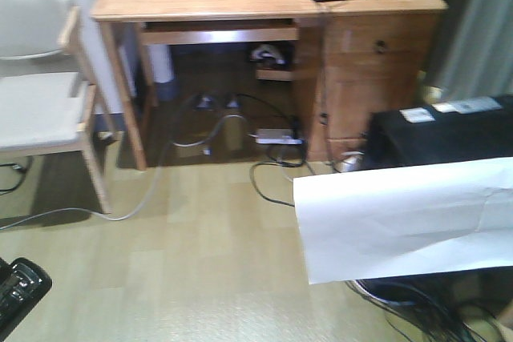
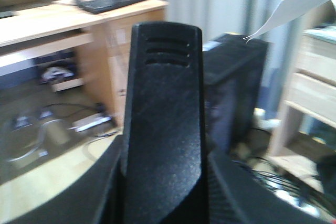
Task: Grab stapler and paper to desk for stapling
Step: 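Drive the base toward the wooden desk with the monitor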
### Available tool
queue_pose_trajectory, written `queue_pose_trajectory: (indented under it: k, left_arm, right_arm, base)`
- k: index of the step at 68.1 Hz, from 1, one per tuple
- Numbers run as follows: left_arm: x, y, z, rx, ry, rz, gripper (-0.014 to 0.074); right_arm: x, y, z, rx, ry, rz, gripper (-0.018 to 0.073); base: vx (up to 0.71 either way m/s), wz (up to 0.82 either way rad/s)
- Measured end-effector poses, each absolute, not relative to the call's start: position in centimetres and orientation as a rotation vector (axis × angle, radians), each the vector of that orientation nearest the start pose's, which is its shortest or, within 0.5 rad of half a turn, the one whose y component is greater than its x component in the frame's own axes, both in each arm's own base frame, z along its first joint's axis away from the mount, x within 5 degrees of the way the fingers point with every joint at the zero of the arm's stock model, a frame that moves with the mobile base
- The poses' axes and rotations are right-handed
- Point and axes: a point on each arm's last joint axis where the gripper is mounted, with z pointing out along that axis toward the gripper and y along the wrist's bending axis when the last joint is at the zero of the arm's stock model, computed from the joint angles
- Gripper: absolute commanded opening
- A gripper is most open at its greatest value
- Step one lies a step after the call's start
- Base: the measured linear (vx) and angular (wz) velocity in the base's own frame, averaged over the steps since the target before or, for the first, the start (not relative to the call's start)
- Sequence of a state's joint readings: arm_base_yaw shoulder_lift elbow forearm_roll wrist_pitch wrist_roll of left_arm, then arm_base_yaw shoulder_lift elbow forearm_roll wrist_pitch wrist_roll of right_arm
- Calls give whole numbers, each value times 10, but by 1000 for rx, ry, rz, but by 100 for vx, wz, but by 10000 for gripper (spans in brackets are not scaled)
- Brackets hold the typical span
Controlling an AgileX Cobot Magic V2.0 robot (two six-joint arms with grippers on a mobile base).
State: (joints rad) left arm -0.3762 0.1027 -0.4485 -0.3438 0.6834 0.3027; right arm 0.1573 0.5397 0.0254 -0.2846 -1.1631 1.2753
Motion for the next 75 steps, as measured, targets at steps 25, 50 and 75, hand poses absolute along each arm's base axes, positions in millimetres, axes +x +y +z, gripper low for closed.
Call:
queue_pose_trajectory:
  k: [25,50,75]
  left_arm:
    - [19,-28,296,517,1733,-438,-6]
    - [19,-28,296,517,1733,-438,-6]
    - [19,-28,296,517,1733,-438,-6]
  right_arm:
    - [75,36,260,236,979,1331,-1]
    - [75,36,260,236,979,1331,-1]
    - [75,36,260,236,979,1331,-1]
  base:
    - [19,23]
    - [23,2]
    - [23,2]
